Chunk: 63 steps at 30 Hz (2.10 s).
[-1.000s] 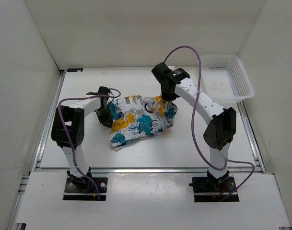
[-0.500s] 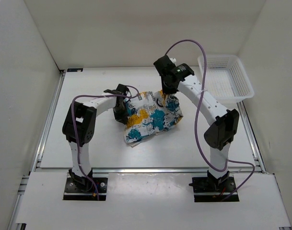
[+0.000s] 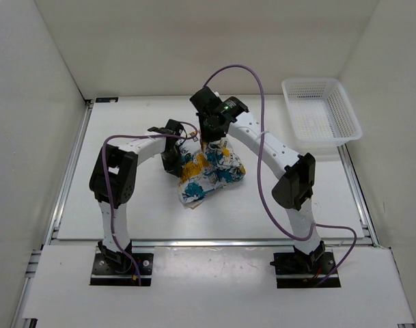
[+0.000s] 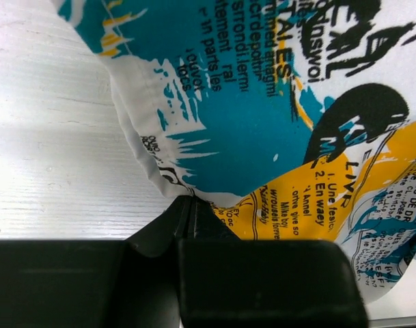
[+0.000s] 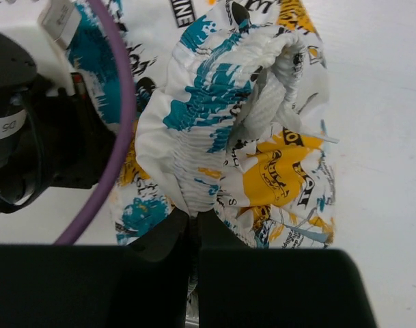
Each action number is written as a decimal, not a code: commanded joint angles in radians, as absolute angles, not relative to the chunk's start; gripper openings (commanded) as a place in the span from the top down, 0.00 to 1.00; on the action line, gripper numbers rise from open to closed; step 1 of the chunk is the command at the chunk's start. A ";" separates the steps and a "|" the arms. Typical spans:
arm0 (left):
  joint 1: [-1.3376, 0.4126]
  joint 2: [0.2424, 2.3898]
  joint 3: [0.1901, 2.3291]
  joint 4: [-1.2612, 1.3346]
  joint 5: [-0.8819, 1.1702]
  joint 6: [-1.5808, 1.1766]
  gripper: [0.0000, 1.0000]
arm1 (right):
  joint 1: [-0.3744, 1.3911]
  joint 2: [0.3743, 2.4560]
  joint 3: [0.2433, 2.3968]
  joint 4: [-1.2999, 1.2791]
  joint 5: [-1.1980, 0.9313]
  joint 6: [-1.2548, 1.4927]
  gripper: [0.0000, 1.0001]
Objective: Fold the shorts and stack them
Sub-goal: Fold the shorts
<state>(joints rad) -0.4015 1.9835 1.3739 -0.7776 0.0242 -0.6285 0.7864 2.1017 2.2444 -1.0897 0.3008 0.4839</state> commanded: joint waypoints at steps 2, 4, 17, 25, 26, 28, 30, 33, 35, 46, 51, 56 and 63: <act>-0.402 2.003 1.397 -0.758 0.026 -0.630 0.89 | 0.816 2.114 2.270 -1.022 0.224 0.528 1.00; -0.402 2.003 1.397 -0.758 0.026 -0.630 0.89 | 0.816 2.114 2.270 -1.012 0.224 0.537 1.00; -0.348 1.801 1.348 -0.805 0.094 -0.620 0.50 | 0.816 2.125 2.232 -0.983 0.202 0.546 1.00; -0.307 1.708 1.359 -0.888 0.069 -0.611 0.50 | 0.825 2.125 2.214 -0.974 0.202 0.546 1.00; -0.293 1.695 1.370 -0.900 0.069 -0.611 0.50 | 0.825 2.125 2.214 -0.974 0.202 0.537 1.00; -0.250 1.665 1.379 -0.914 0.057 -0.611 0.50 | 0.834 2.135 2.214 -0.965 0.193 0.537 1.00; -0.203 1.651 1.379 -0.936 0.048 -0.621 0.52 | 0.834 2.161 2.223 -0.947 0.167 0.537 0.94; -0.155 1.640 1.379 -0.946 0.023 -0.667 0.53 | 0.854 2.175 2.209 -0.838 0.065 0.528 0.68; -0.115 1.618 1.379 -0.946 0.023 -0.693 0.53 | 0.854 2.175 2.198 -0.807 -0.010 0.514 0.27; -0.178 1.606 1.390 -0.936 0.055 -0.626 0.68 | 0.697 1.819 1.774 -0.693 0.063 0.502 0.54; -0.351 1.696 1.462 -0.911 0.071 -0.626 0.58 | 0.586 1.746 1.576 -0.693 0.063 0.492 0.84; -0.434 1.845 1.563 -0.911 -0.008 -0.638 0.04 | 0.532 1.733 1.502 -0.693 0.042 0.468 0.56; -0.434 1.980 1.575 -0.893 -0.049 -0.638 0.11 | 0.494 1.859 1.545 -0.681 -0.077 0.380 0.11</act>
<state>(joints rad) -0.4412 1.9957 1.5589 -0.9051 -0.0059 -0.6441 0.5213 1.8099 1.5002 -0.7002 -0.0078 0.4328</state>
